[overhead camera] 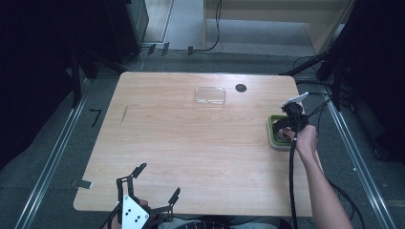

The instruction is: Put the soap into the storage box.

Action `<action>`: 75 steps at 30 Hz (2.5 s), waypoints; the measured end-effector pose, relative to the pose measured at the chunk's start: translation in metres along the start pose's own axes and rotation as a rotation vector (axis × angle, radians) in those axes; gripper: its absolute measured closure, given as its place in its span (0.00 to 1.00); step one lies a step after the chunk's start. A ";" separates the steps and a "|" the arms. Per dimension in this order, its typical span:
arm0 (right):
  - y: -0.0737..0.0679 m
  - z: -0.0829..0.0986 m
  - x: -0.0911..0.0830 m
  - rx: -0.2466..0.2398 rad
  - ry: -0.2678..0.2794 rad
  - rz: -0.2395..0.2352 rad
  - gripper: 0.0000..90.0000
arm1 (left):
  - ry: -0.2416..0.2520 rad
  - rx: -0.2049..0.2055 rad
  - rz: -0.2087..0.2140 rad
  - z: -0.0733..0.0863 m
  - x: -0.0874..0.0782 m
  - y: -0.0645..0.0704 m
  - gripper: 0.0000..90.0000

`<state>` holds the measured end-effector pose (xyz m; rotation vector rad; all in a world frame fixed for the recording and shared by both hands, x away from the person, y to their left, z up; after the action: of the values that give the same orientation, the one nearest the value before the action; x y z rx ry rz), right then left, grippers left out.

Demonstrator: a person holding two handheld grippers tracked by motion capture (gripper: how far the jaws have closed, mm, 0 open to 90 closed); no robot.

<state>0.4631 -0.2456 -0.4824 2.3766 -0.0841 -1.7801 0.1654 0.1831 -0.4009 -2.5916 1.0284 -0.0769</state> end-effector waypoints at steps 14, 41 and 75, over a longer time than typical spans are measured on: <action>0.000 0.001 0.000 -0.010 0.000 0.002 0.36 | 0.003 -0.002 0.001 0.000 0.001 0.000 0.00; -0.002 0.007 -0.021 -0.073 -0.021 -0.013 0.18 | 0.006 -0.002 0.002 0.000 0.000 0.000 0.00; -0.026 0.072 -0.084 -0.359 -0.036 -0.028 0.12 | 0.005 0.000 0.003 0.000 0.000 0.001 0.00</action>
<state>0.3688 -0.2154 -0.4264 2.1003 0.2454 -1.6836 0.1650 0.1824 -0.4008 -2.5912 1.0345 -0.0819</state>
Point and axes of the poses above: each handheld gripper's, and its own axes: x roughly forward along the jaws, z roughly out of its underside, y roughly to its right, the point moved 3 cm from there along x, roughly forward along the jaws, and after that the axes turned 14 degrees about z, right-handed, at the moved point
